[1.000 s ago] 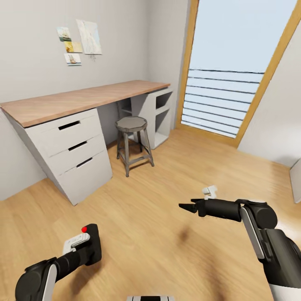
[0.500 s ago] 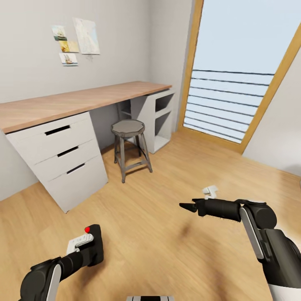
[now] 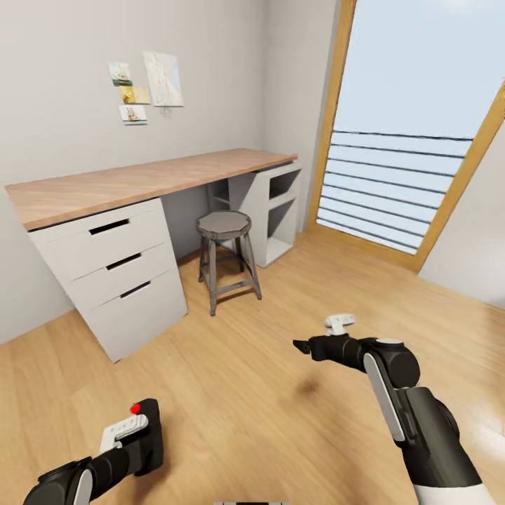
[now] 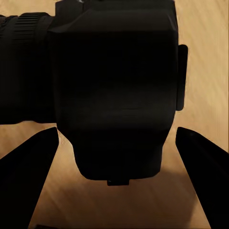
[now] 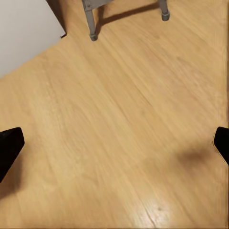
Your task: Attach the digital camera to the camera tripod in the bedroom.
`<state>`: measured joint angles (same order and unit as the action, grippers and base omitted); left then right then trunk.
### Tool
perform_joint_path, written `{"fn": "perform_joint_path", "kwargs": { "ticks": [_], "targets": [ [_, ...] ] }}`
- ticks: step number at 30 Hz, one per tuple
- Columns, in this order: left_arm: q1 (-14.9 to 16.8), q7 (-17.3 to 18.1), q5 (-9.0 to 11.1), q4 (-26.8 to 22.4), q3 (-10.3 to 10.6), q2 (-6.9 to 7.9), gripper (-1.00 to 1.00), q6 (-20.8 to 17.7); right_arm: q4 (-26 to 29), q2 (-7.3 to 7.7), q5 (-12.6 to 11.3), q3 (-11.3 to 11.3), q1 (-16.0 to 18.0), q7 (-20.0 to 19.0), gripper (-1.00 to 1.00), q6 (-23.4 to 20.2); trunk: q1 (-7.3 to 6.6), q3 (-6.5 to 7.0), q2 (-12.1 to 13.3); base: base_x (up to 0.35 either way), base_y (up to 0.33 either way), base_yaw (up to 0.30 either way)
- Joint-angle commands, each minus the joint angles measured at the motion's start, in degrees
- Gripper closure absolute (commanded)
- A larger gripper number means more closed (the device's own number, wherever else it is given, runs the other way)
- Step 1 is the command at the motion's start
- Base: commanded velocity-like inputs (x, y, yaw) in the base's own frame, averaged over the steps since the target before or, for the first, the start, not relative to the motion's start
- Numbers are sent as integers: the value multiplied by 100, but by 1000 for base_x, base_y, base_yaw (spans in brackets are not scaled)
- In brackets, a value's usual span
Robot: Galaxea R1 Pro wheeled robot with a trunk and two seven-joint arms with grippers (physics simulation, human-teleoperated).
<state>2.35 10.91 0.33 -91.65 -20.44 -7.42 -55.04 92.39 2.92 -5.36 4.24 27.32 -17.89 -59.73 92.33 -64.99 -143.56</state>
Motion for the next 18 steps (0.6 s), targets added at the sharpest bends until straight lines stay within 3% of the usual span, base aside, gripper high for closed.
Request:
{"fn": "perform_joint_path", "kwargs": {
  "ticks": [1,11,12,15,18],
  "targets": [
    [-1,11,18,-3,-82,-7,100,-29,4,-11,-45,81,-1,125,-100,-27,-3,18,0,6,-5,37],
    [-22,29,124,-17,-1293,-11,100,-11,6,-53,-52,542,-29,438,-100,-4,-29,240,13,2,-2,176],
    [-22,29,124,-17,-1293,-11,100,-11,6,-53,-52,542,-29,438,-100,-4,-32,262,14,1,-1,249],
    [-24,110,162,-22,-1646,-30,100,147,7,-45,-53,736,-43,456,-100,60,-39,328,18,0,0,265],
    [-24,124,171,-7,-1712,-46,100,216,7,-35,-52,786,-66,453,-100,256,-47,395,22,0,0,279]
  ]
}}
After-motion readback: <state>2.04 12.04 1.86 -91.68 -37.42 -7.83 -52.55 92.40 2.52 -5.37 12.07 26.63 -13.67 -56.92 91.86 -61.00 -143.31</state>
